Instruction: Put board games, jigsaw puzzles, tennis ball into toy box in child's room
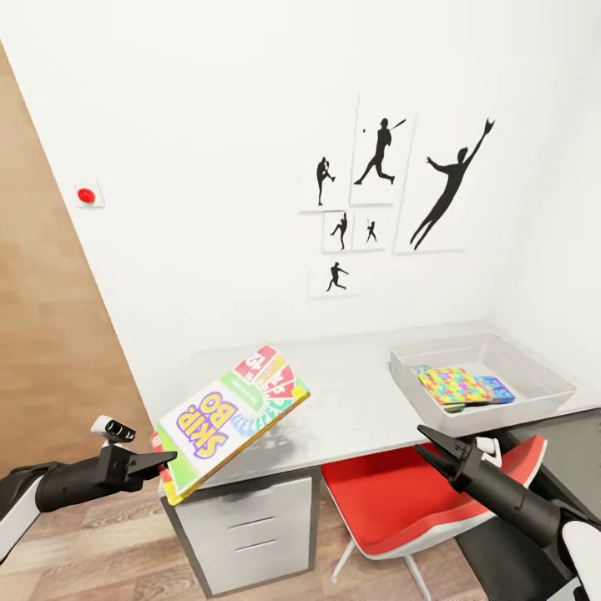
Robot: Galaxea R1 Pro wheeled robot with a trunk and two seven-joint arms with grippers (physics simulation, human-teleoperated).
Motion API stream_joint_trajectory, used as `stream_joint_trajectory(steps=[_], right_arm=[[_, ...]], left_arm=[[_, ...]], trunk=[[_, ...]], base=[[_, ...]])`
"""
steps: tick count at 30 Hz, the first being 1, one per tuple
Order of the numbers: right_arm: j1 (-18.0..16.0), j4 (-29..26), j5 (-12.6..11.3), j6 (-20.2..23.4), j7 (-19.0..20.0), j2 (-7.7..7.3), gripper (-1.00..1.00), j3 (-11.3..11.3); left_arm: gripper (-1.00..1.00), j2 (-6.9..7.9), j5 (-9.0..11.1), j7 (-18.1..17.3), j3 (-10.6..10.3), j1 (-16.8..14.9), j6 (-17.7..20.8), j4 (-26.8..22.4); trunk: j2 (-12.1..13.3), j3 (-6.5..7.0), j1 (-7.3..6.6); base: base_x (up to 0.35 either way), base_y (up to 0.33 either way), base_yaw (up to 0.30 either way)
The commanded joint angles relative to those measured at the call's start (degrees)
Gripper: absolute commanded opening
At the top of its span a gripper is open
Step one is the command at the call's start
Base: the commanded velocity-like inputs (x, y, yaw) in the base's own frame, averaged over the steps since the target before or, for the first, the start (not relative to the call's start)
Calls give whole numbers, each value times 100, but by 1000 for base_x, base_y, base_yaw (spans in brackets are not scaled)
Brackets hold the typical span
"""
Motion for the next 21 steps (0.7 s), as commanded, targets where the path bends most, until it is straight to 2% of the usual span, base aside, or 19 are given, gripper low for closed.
stream_joint_trajectory(steps=[1,6,21], right_arm=[[-6,0,37,26,48,4,100,-5],[-6,0,37,26,65,4,100,-7],[-6,0,37,26,68,10,100,-8]], left_arm=[[-100,3,21,-14,-13,-6,57,2],[-100,1,17,-14,-13,-7,57,2],[-100,-1,16,-14,-13,-7,57,2]], trunk=[[36,11,-22],[236,121,-132],[838,496,-461]], base=[[0,0,-1],[0,0,-94],[0,0,-190]])
